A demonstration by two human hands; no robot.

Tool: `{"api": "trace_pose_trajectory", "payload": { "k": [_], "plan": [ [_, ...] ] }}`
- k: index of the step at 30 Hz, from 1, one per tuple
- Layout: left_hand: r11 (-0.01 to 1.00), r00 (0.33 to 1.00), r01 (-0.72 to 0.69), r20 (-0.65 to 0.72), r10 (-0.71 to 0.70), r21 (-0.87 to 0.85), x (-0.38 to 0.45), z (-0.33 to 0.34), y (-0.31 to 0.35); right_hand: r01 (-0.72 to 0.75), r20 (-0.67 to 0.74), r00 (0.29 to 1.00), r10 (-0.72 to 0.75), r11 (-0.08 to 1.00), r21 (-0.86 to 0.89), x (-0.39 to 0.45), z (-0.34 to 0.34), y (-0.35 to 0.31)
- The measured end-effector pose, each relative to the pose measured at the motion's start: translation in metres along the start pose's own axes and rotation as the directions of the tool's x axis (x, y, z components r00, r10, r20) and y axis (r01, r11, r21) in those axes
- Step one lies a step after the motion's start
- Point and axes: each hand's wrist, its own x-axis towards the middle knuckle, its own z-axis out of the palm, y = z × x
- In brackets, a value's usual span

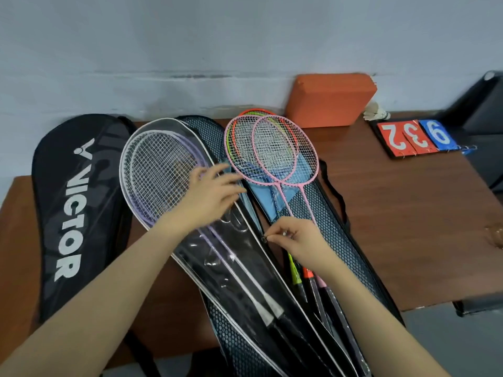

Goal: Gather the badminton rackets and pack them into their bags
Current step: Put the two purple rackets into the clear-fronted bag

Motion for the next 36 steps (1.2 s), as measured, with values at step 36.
{"api": "trace_pose_trajectory", "payload": {
  "k": [36],
  "plan": [
    [0.972, 0.995, 0.088, -0.023, -0.095, -0.22, -0.026, 0.081, 0.137, -0.081, -0.015, 0.997, 0.082, 0.995, 0.062, -0.053, -0.061, 0.067]
  ]
}}
